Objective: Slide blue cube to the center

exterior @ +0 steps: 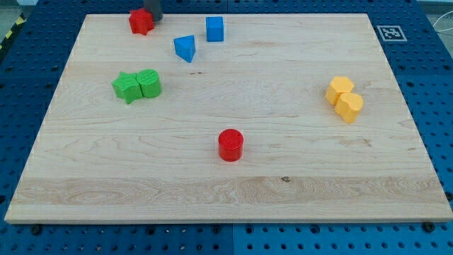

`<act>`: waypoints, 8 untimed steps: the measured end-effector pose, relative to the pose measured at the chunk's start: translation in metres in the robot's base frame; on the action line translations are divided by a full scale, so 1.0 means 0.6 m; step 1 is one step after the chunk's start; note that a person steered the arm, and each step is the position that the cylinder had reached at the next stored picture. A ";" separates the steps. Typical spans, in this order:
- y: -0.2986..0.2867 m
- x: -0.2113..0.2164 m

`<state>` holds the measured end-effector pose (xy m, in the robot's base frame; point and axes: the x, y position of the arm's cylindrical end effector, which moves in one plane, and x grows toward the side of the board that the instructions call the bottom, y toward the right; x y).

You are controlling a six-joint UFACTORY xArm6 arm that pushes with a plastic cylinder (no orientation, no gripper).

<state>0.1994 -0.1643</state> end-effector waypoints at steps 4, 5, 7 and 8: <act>0.075 -0.013; 0.077 -0.013; 0.097 0.006; 0.139 0.019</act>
<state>0.2111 -0.0809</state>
